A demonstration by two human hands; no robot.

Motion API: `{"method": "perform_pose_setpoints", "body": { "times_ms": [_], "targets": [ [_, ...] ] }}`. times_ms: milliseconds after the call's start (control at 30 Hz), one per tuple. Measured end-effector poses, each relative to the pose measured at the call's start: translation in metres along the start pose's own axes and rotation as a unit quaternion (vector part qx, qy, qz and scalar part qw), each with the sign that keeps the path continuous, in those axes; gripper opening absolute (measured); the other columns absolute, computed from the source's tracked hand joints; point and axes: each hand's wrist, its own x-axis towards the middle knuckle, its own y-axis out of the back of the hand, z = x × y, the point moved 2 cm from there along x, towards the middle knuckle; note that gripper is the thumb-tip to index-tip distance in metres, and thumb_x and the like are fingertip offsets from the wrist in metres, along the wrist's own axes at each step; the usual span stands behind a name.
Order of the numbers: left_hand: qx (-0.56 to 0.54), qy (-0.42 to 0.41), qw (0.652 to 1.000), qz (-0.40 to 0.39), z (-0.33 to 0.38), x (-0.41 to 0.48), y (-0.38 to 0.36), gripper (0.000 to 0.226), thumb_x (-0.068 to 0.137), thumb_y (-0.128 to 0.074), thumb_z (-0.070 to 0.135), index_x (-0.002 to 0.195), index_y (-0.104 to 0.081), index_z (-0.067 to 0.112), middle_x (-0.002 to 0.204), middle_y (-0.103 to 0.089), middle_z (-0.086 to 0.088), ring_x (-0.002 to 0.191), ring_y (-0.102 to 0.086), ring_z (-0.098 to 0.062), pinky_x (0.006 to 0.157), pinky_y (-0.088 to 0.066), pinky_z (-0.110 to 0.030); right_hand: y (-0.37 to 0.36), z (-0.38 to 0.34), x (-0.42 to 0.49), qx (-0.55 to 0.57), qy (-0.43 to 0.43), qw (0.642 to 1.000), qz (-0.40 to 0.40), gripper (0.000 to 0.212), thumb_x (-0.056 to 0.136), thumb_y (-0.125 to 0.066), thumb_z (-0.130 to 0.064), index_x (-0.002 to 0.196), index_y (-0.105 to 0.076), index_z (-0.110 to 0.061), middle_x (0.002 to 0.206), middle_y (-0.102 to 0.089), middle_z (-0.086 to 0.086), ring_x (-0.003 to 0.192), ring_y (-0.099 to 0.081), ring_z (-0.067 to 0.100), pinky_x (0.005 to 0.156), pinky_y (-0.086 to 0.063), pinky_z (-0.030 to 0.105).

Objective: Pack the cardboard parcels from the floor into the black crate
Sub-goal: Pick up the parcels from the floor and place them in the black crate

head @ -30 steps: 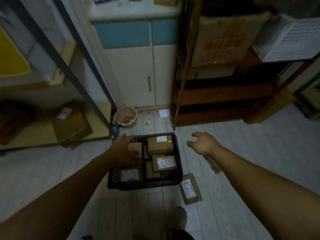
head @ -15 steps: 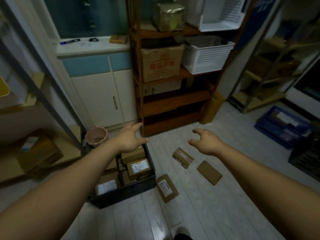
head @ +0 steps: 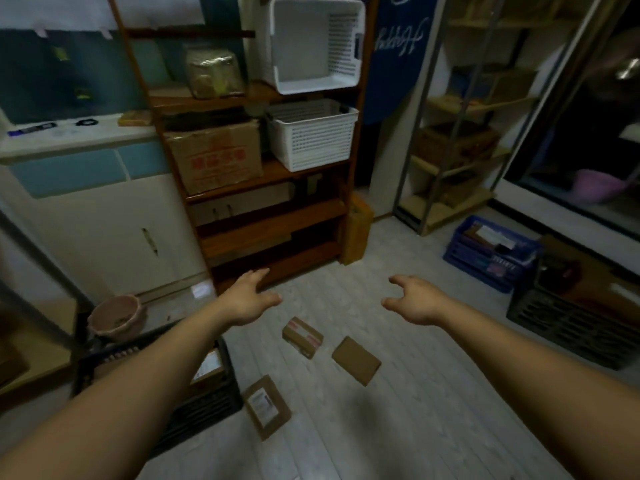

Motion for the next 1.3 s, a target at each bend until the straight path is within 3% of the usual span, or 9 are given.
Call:
{"method": "perform_pose_setpoints", "body": {
  "times_ms": [167,367,600,833,1000,1100,1200,1300],
  "targets": [
    [0.004,-0.004,0.999,-0.045,0.048,0.022,-0.051,0.073,0.091,-0.054,0.044,0.150,-0.014,0.026,0.159,-0.007,-0.004,0.146,-0.012,-0.025,0.116,-0.018,-0.039,0.012,0.062,0.019,0.017,-0.013,0.999,-0.029,0.072,0.091,-0.053,-0.049,0.150,-0.025,-0.020,0.156,-0.025,0.008,0.138,-0.033,0.027,0.109,-0.031,0.035],
    [-0.002,-0.001,0.997,-0.077,0.059,0.071,-0.069,0.073,0.091,-0.054,0.042,0.150,-0.014,0.026,0.159,-0.009,-0.003,0.145,-0.015,-0.025,0.115,-0.019,-0.038,-0.004,0.093,0.072,0.056,-0.031,0.994,-0.086,0.071,0.092,-0.054,-0.045,0.150,-0.026,-0.015,0.155,-0.027,0.011,0.137,-0.036,0.028,0.110,-0.034,0.035],
    [0.015,0.018,0.994,-0.104,0.061,0.187,-0.064,0.074,0.091,-0.055,0.042,0.150,-0.015,0.022,0.159,-0.012,-0.005,0.145,-0.016,-0.025,0.117,-0.019,-0.039,0.002,0.119,0.158,0.013,-0.065,0.986,-0.152,0.072,0.094,-0.051,-0.047,0.152,-0.020,-0.017,0.158,-0.019,0.008,0.140,-0.030,0.025,0.112,-0.028,0.032],
    [-0.017,0.039,0.992,-0.117,0.090,0.275,-0.079,0.070,0.093,-0.054,0.037,0.150,-0.016,0.022,0.158,-0.014,-0.006,0.143,-0.022,-0.027,0.114,-0.024,-0.040,0.036,0.140,0.238,0.000,-0.074,0.984,-0.160,0.071,0.094,-0.051,-0.047,0.151,-0.021,-0.016,0.157,-0.022,0.008,0.140,-0.031,0.024,0.111,-0.027,0.030],
    [-0.037,0.097,0.990,-0.097,0.094,0.302,-0.104,0.070,0.093,-0.054,0.033,0.150,-0.016,0.018,0.158,-0.015,-0.009,0.142,-0.023,-0.028,0.115,-0.025,-0.042,0.038,0.147,0.305,-0.013,-0.023,0.981,-0.192,0.070,0.095,-0.052,-0.045,0.151,-0.022,-0.015,0.156,-0.024,0.009,0.138,-0.034,0.024,0.110,-0.028,0.028],
    [-0.063,0.151,0.983,-0.082,0.093,0.314,-0.126,0.076,0.090,-0.056,0.041,0.150,-0.017,0.016,0.157,-0.016,-0.009,0.143,-0.020,-0.028,0.116,-0.023,-0.039,0.027,0.156,0.350,-0.070,0.042,0.971,-0.226,0.068,0.096,-0.048,-0.044,0.151,-0.020,-0.017,0.156,-0.024,0.009,0.139,-0.032,0.024,0.110,-0.027,0.028],
    [-0.099,0.206,0.972,-0.051,0.094,0.327,-0.161,0.091,0.079,-0.058,0.059,0.150,-0.020,0.017,0.156,-0.022,-0.009,0.142,-0.023,-0.025,0.117,-0.021,-0.038,0.012,0.177,0.393,-0.124,0.089,0.951,-0.268,0.071,0.097,-0.045,-0.046,0.153,-0.011,-0.020,0.159,-0.015,0.010,0.142,-0.025,0.027,0.113,-0.026,0.034],
    [-0.102,0.262,0.957,-0.073,0.099,0.337,-0.214,0.080,0.090,-0.055,0.045,0.151,-0.010,0.016,0.158,-0.011,-0.008,0.146,-0.010,-0.026,0.117,-0.011,-0.036,-0.011,0.213,0.430,-0.208,0.121,0.919,-0.312,0.078,0.096,-0.039,-0.053,0.153,0.004,-0.023,0.161,0.003,0.009,0.147,-0.009,0.031,0.118,-0.018,0.043]
  ]
}}
